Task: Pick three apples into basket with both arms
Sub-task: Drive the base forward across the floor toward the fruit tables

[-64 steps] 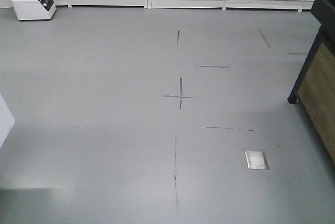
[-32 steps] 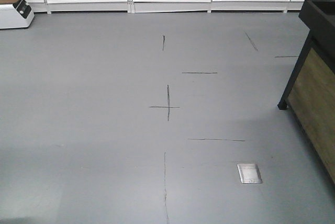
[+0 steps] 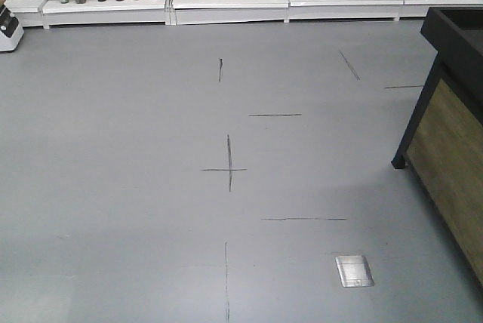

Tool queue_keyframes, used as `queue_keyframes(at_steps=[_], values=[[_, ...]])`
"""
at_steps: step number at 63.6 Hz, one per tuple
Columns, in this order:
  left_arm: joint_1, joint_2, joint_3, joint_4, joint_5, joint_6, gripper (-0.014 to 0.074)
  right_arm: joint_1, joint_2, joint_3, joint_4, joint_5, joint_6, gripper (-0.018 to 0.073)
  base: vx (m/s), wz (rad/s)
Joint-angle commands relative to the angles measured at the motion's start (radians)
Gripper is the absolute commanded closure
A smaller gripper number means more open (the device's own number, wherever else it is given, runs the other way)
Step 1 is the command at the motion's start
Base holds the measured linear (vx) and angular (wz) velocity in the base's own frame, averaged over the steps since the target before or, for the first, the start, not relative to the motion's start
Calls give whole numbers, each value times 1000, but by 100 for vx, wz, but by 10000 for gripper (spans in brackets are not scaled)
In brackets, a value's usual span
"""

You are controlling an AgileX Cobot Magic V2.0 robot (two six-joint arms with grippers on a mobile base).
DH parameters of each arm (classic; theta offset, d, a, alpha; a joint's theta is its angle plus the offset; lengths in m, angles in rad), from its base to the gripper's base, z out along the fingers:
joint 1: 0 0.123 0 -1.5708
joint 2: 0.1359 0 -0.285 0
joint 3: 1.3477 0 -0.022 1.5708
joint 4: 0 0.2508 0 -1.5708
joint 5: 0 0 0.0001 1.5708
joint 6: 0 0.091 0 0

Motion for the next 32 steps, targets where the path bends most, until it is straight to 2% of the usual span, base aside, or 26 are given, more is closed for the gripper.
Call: queue_keyframes(at_steps=[1,32], values=[[-4,8,17,0,-67,-9,603,-1,5,13,-2,-80,-8,568,20,-7],[-4,8,17,0,-67,-9,603,-1,5,13,-2,-81,-8,568,18,-9]])
